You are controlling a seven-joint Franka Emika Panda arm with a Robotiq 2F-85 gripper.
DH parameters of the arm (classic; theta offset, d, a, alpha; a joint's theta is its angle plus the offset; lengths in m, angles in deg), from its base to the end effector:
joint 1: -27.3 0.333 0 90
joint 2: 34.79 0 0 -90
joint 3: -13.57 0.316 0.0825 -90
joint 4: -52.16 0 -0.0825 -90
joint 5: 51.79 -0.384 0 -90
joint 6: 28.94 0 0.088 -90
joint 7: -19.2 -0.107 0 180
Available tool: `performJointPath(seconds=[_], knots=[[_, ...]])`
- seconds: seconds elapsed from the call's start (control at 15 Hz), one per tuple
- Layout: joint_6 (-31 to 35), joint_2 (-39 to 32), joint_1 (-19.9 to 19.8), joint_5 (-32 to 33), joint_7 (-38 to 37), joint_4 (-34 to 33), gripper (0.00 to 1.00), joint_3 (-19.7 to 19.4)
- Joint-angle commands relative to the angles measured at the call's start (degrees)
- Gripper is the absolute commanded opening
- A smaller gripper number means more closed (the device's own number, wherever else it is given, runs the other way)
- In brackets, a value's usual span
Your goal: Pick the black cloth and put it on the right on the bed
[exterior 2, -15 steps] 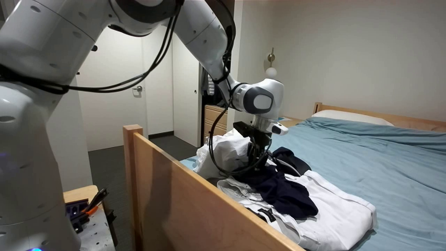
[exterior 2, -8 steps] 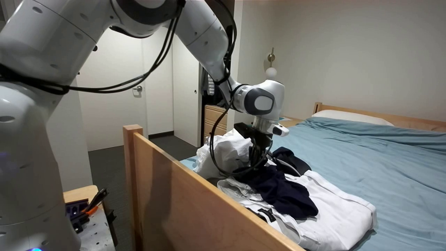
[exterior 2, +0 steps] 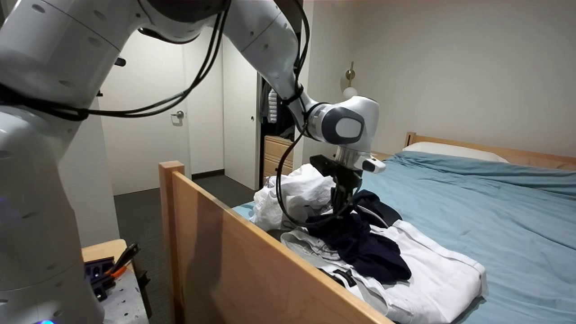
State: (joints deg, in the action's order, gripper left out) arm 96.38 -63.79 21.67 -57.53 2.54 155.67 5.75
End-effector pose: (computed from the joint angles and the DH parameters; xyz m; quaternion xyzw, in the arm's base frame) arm 0.6231 -0.1394 0.2561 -0.9572 0.2833 0.0598 0.0039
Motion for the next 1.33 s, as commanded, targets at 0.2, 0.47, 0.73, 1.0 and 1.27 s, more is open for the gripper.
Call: performJointPath(seconds=[0.2,0.47,0.73,1.0,1.27], knots=[[-1.7,12.4,-6.5,-3.7,1.3,7.9,0.08,-4.2],[-7.4,17.4,-12.1,-6.7,1.3,6.9,0.08,-8.8],[-13.9,18.1,-17.2,-11.3,2.4,1.3,0.09,-12.5],[-13.0,18.2,-17.5,-10.3,2.1,1.1,0.08,-13.2],[-14.0,16.6,-17.3,-10.1,0.7,-1.2,0.08,-12.8]])
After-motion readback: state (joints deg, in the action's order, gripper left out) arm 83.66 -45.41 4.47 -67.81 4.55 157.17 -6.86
